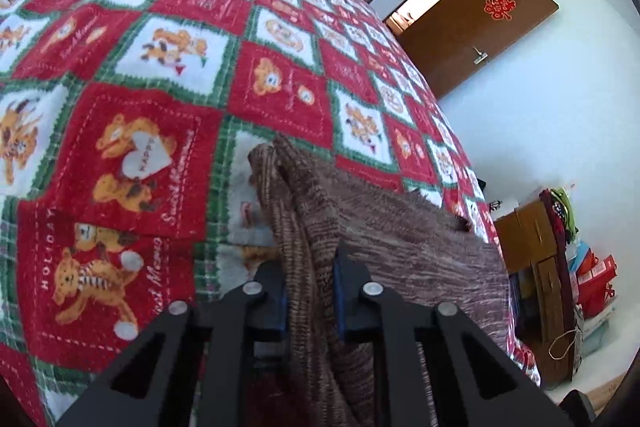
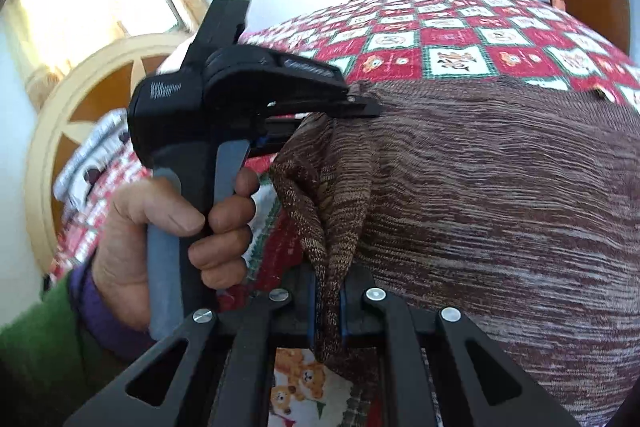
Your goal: Fold small clothes
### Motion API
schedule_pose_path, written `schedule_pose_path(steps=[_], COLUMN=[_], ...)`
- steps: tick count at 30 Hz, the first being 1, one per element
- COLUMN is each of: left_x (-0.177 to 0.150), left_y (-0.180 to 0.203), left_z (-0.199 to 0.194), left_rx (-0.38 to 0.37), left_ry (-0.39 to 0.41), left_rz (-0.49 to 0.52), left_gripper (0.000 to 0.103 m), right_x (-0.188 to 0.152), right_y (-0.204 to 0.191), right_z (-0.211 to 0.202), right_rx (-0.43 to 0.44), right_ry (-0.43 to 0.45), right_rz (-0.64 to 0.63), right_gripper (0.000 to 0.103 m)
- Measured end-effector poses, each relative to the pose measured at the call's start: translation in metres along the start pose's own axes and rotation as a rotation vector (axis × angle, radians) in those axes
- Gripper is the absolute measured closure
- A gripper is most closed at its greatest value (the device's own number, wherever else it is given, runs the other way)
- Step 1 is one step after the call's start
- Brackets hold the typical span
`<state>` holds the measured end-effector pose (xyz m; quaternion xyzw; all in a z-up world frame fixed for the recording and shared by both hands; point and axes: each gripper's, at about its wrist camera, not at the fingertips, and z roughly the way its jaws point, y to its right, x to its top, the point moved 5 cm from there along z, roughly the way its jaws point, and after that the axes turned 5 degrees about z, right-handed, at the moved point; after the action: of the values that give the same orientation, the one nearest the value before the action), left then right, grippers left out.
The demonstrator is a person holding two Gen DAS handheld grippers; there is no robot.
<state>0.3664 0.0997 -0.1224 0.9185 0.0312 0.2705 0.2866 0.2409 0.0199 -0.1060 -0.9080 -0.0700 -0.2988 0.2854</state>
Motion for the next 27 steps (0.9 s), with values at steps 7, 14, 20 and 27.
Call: schedule_pose_path(steps=[7,14,20,27], left_x=[0.015,0.013,0.005,-0.013], left_y=[0.069,0.145,0.194,0.186], left_z=[-0.006,0.005,0.036,0.039], left_rx=[0.011,-0.064,-0.043,0.205], left_ry=[0.034,0.031,-0.001,-0.024], left_rz=[0.164,0.267,0.346,0.482], left_gripper=[0.086,0.098,0.098,0.065], right_x=[0.007,0.006,-0.002,-0.018], right_y=[0.039,0.087,0.130,0.142], right_z=[-0.044,-0.105,-0.140,-0.151], right_rx=[0.133,0.104,-0.003,0.081], right_ry=[0.058,0.171,0.210,0.228], right_rz=[0.262,0.378,0.403,0.441], right_gripper=[0.095,0.095,0.098,0.097])
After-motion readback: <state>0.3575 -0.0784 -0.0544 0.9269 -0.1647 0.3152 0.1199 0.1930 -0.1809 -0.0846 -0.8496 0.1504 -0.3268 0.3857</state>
